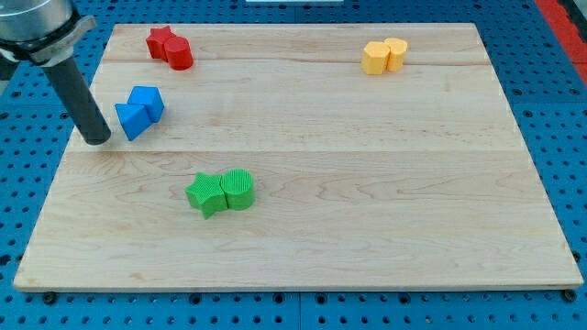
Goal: Slightly push both blue blocks close to red blocks
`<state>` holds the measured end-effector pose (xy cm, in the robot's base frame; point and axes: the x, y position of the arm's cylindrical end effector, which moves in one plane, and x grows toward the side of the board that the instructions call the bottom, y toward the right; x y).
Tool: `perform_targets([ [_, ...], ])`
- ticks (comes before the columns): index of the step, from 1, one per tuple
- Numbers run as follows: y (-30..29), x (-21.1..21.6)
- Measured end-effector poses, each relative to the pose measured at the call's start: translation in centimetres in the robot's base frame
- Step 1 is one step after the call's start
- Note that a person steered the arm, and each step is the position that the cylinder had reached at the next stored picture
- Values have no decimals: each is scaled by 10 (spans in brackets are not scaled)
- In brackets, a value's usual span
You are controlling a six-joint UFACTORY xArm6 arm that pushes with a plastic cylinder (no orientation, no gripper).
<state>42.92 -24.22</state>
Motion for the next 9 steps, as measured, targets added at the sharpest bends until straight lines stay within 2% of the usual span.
perform_targets([
  [3,49,-12],
  [5,52,-71],
  [6,57,-88],
  [7,58,-74],
  [8,34,-48],
  [9,12,-58],
])
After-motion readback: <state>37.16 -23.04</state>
